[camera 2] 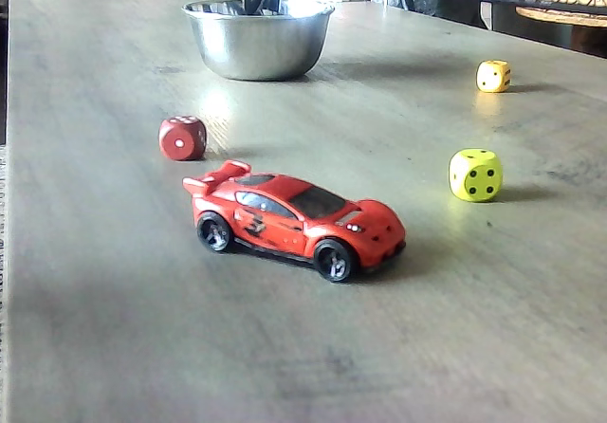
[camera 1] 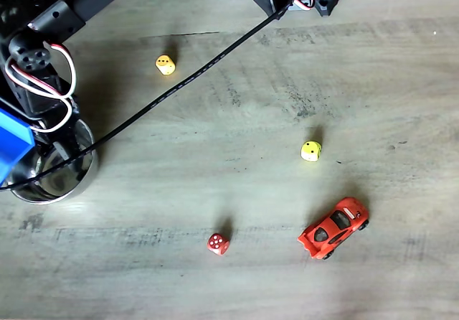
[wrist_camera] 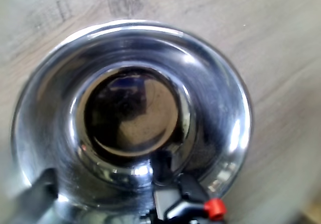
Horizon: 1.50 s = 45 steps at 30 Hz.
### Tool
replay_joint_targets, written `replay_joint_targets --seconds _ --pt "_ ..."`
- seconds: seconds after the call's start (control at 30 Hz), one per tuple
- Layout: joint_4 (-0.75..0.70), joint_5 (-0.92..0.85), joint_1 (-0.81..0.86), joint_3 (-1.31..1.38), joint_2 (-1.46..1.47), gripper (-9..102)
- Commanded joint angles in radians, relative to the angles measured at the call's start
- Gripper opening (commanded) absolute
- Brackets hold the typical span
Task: Pick up the lego figure and place in bowl
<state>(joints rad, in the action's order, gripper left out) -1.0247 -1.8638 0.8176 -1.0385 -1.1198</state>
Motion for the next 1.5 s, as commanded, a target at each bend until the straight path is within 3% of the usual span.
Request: replay_joint_targets --seconds 0.0,0.37,0.67,0.97,1.47 --pt "0.021 0.005 0.008 0.072 -0.026 21" --pt "0.021 0.002 0.032 0.074 -0.029 -1" --pt "0.021 0.000 0.032 0.074 -0.029 1" --pt "0.021 0.008 0.034 0.074 -0.031 26" --pt "0.005 0.011 0.028 0.052 -0.097 23"
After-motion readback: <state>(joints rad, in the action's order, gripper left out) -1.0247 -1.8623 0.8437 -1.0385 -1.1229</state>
